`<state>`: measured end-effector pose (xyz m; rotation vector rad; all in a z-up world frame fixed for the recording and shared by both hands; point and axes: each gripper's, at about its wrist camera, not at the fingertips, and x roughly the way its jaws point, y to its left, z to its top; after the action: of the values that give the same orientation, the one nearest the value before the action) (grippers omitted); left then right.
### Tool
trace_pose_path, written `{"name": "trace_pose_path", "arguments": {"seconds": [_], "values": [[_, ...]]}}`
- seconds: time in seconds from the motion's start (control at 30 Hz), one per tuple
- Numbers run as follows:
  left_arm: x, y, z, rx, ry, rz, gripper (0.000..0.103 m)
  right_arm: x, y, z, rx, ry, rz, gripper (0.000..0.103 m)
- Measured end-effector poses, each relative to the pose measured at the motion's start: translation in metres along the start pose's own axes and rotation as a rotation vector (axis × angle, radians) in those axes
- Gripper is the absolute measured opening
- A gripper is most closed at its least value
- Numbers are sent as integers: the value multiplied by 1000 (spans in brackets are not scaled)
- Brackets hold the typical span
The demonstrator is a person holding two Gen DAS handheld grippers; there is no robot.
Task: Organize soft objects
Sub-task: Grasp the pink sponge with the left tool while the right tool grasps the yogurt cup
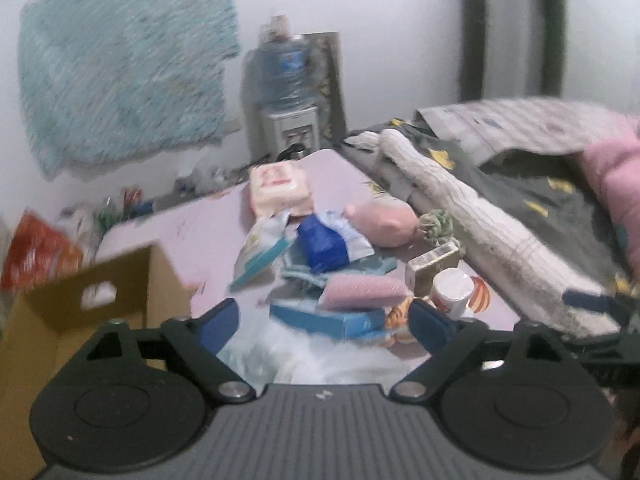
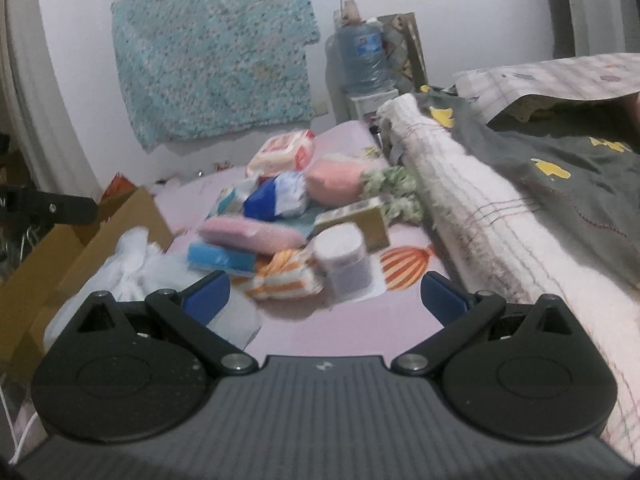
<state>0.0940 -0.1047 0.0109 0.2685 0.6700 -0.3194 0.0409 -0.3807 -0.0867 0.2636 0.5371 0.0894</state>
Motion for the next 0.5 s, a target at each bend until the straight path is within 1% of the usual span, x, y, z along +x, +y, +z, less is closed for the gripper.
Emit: {"name": "trace_pose_path", "arguments": {"seconds": [0.03,0.07,0.13,0.17,0.23,0.27,0.3,0.33,0.4,0.5], "values": [[5,-5,5,34,4,-3,79,5,-3,1,-2,-5,-3,101],[12,-10,10,67,9,-10,76,9,-6,2,-5,-8,-5,99],[28,-20,21,118,43,-32,69,20,-11,5,-10,-7,-2,88],[36,-23,24,135,62,-55,68,26,-13,7,-10,-2,-2,85],[53,-31,31,164,105,-108,68,39,-17,8,-6,11,0,69],[60,-35,33,182,124,-132,70,44,-19,9,-2,19,2,67],[69,-41,36,213,142,-155,74,49,-20,8,2,24,5,66],[75,-46,37,238,155,-163,81,52,-21,7,7,25,6,65],[95,-57,37,302,196,-156,89,58,-23,5,14,33,7,64],[125,-69,33,370,278,-122,88,68,-29,0,30,49,10,60]]}}
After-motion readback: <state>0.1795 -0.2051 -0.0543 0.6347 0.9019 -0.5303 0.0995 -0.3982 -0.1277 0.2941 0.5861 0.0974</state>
